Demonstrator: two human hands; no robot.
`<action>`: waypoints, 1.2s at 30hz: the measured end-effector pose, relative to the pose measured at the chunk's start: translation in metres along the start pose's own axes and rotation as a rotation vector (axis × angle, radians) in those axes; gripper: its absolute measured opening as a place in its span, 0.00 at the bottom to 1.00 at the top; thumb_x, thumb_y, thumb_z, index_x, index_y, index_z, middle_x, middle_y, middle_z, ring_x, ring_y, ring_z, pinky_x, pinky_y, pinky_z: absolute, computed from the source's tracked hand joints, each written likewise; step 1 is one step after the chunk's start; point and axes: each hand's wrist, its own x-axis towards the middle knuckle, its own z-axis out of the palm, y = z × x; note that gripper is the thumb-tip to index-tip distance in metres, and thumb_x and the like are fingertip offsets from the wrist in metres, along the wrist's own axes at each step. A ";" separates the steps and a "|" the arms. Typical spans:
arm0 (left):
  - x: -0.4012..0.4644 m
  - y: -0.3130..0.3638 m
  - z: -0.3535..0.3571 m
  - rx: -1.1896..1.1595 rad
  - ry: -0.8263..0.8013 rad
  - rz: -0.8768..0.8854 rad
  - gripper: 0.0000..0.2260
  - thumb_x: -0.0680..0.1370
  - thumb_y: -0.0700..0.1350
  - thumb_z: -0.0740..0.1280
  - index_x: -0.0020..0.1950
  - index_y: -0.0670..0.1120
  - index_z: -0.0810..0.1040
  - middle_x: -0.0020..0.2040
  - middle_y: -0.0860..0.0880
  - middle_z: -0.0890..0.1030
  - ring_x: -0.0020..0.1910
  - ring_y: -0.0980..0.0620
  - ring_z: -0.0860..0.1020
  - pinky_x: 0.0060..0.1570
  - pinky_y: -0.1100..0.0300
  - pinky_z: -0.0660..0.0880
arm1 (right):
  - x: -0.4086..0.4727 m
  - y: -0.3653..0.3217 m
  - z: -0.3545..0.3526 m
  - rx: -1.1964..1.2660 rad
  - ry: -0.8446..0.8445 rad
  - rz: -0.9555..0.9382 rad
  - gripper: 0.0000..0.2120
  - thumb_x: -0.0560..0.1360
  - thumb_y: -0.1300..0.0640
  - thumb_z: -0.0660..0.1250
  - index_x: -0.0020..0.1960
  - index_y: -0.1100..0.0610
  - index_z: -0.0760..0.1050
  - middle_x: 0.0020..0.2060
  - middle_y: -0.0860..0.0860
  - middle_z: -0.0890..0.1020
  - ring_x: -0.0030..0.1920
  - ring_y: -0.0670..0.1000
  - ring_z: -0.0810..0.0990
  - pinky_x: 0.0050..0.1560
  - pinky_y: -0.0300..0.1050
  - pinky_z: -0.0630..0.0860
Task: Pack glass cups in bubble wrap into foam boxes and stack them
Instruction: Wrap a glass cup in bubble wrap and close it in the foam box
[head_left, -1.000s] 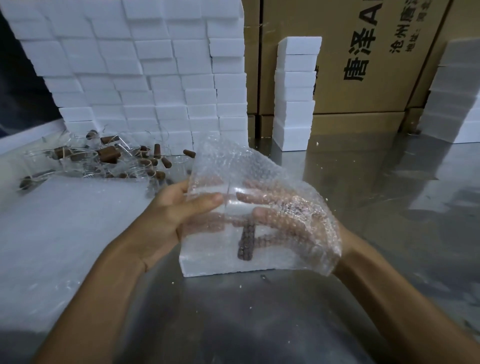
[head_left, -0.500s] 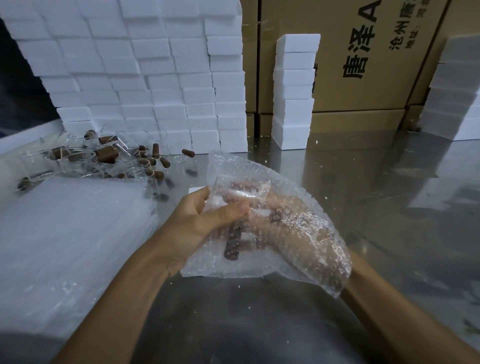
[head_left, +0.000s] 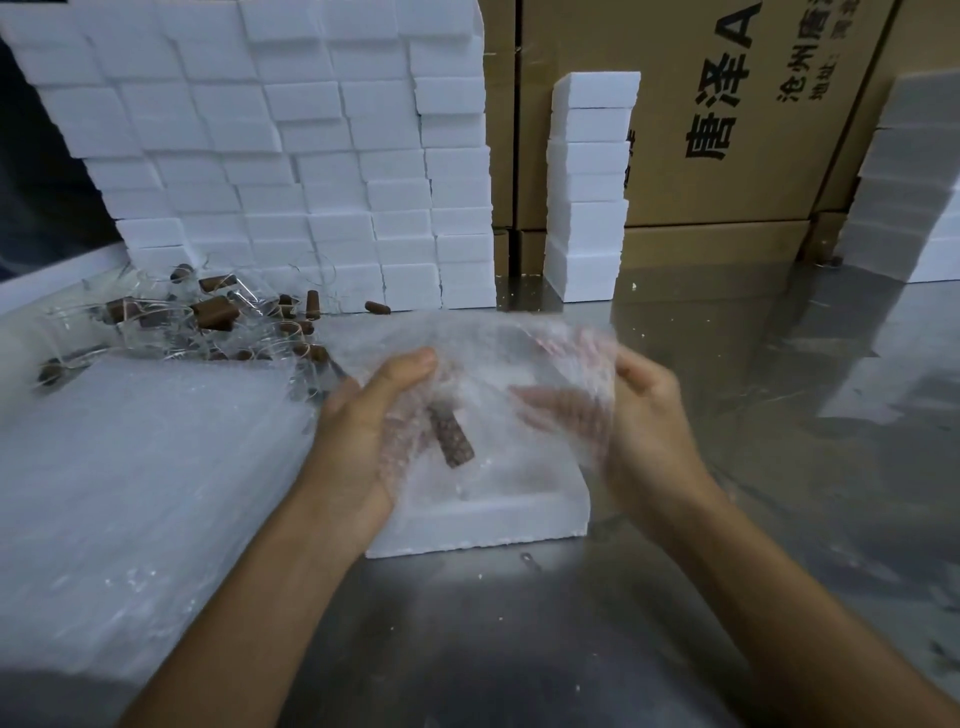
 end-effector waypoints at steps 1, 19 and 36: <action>0.002 0.001 -0.002 -0.090 -0.010 0.009 0.14 0.66 0.45 0.76 0.51 0.46 0.82 0.45 0.48 0.85 0.44 0.50 0.84 0.45 0.56 0.81 | 0.004 -0.007 -0.002 0.035 0.095 -0.017 0.09 0.79 0.51 0.65 0.52 0.51 0.83 0.52 0.50 0.86 0.46 0.54 0.87 0.45 0.44 0.82; -0.008 -0.014 0.014 -0.056 -0.078 0.066 0.29 0.63 0.40 0.80 0.63 0.40 0.79 0.57 0.42 0.84 0.57 0.44 0.82 0.53 0.48 0.77 | 0.000 0.005 0.012 0.068 0.165 0.079 0.07 0.75 0.60 0.71 0.47 0.65 0.81 0.42 0.60 0.85 0.47 0.58 0.85 0.49 0.49 0.82; -0.009 -0.011 0.013 0.048 -0.154 -0.081 0.23 0.67 0.54 0.79 0.58 0.45 0.82 0.57 0.48 0.84 0.55 0.47 0.83 0.50 0.45 0.81 | 0.003 0.015 0.002 -0.327 0.336 -0.274 0.13 0.80 0.57 0.66 0.45 0.66 0.72 0.31 0.58 0.76 0.32 0.49 0.73 0.32 0.51 0.72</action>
